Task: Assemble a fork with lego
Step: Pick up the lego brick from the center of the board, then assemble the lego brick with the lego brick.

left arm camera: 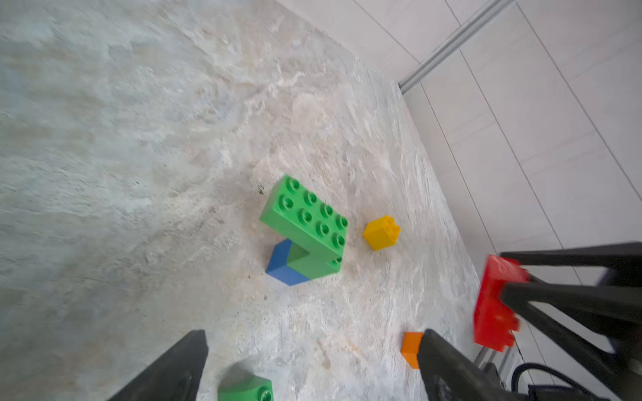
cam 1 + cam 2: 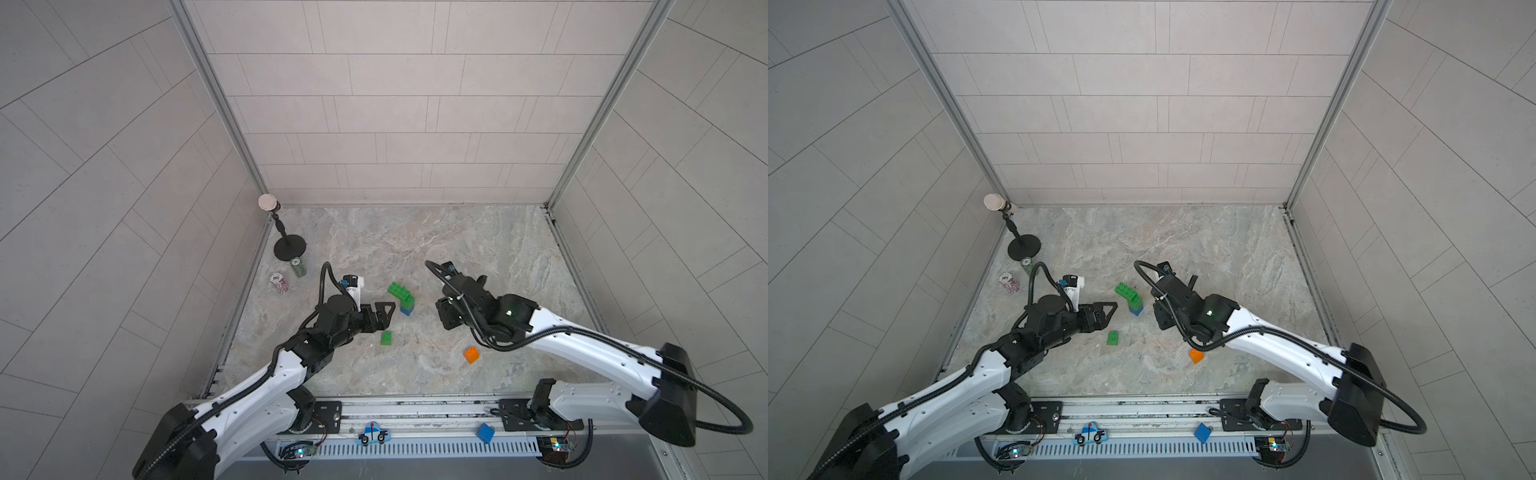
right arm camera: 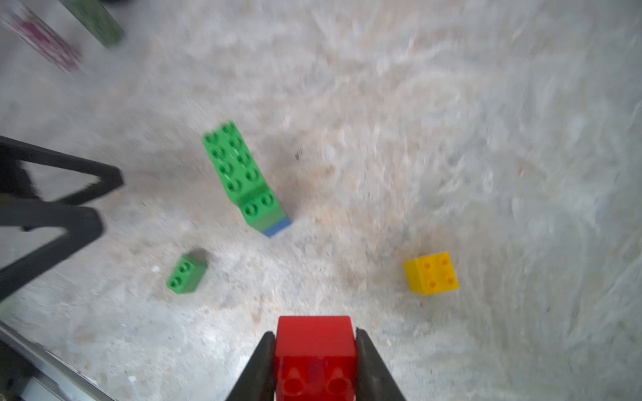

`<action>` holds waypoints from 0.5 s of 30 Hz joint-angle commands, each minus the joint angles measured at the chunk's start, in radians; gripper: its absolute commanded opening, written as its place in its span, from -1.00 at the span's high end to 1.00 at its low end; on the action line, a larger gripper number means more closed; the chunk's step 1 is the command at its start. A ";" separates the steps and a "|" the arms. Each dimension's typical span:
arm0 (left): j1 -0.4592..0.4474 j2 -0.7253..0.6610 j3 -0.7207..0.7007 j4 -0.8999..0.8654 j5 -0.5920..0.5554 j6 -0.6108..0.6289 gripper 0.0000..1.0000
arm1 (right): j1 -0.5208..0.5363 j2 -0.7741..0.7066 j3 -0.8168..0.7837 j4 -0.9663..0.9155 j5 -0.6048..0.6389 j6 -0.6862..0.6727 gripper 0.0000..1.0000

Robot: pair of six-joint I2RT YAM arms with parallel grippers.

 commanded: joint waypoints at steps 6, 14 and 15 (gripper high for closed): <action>0.150 0.164 0.121 0.051 0.242 -0.023 -0.99 | -0.005 0.182 0.239 -0.201 -0.065 -0.341 1.00; 0.221 0.348 0.132 0.240 0.401 -0.094 -0.89 | -0.032 0.442 0.477 -0.464 -0.189 -0.442 1.00; 0.224 0.361 0.132 0.255 0.407 -0.095 -0.89 | -0.044 0.464 0.494 -0.473 -0.216 -0.440 1.00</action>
